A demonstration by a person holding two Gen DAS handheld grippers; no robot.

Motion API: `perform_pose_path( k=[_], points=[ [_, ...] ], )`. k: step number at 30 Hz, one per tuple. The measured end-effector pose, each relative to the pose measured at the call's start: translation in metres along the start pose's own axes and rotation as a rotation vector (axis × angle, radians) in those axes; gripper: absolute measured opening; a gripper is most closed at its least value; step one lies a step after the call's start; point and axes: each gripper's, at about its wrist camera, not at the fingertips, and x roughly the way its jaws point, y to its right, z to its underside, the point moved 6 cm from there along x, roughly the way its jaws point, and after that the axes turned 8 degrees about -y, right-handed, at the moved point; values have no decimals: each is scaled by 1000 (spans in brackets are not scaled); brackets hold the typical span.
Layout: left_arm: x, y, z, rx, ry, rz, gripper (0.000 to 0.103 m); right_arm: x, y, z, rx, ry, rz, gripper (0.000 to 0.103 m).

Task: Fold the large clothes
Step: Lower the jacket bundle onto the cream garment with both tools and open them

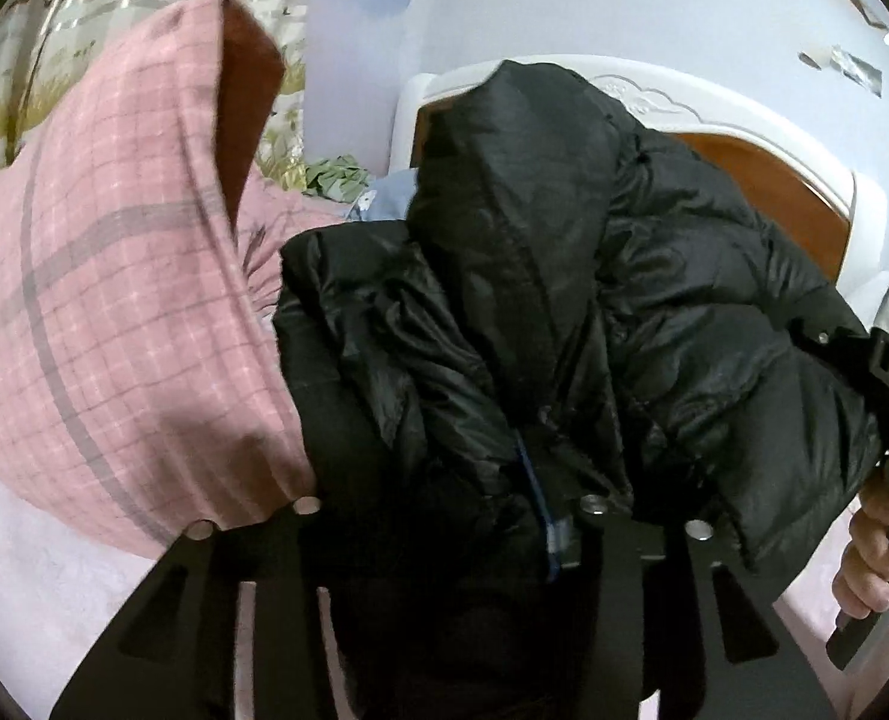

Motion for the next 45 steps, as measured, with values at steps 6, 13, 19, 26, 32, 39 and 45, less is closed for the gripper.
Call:
perform_pose_path(
  k=[6,13,19,26,32,39,45],
  points=[
    [-67,-18,-5,6,263,-97,94,-36,10,-13,33,127,5,84],
    [-183,-17,-6,27,586,-297,103,-114,-5,-26,2,377,126,103],
    [-229,-25,22,58,591,-340,103,-169,-48,1,-39,502,149,103],
    [-260,-65,90,11,547,-386,103,-156,-71,75,3,421,104,103],
    [-221,-85,128,8,470,-453,103,-122,-85,98,-88,343,138,103],
    [-212,-87,133,-23,473,-423,103,-110,-116,110,-232,318,155,103],
    [-224,-69,137,25,554,-442,103,-118,-130,114,-288,350,141,103]
  ],
)
